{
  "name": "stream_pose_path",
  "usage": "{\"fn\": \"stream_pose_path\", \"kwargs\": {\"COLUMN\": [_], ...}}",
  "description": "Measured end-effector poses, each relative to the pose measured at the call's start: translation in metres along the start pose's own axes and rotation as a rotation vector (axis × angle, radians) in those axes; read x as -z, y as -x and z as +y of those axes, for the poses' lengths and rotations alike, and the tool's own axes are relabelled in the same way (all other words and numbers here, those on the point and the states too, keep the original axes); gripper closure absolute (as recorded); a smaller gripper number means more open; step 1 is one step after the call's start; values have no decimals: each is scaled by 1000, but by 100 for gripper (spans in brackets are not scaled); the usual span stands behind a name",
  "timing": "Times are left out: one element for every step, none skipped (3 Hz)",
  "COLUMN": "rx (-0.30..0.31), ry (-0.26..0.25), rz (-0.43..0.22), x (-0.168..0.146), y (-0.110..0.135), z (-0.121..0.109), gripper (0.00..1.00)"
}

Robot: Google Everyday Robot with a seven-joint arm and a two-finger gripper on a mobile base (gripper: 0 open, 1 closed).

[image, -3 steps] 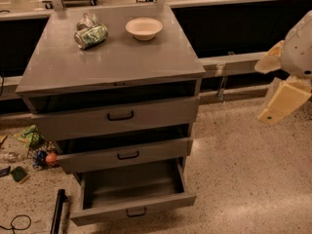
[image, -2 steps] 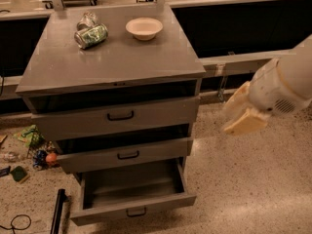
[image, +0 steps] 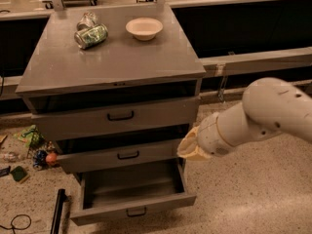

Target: Close bottom drawer

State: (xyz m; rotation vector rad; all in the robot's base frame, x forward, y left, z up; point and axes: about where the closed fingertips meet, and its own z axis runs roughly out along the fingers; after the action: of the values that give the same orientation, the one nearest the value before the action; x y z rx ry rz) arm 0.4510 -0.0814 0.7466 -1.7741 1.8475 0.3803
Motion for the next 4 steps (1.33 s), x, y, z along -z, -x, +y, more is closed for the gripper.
{"fn": "stream_pose_path", "kwargs": {"rx": [39,57,-22,-70], "ry": [-7,-43,-9,-2], "rz": [14,7,-43,-86], "x": [-70,-80,-125,-191], "y": [-21,-14,-46,-95], "z": [-8,-18,2,14], "gripper": [100,100,100,100]}}
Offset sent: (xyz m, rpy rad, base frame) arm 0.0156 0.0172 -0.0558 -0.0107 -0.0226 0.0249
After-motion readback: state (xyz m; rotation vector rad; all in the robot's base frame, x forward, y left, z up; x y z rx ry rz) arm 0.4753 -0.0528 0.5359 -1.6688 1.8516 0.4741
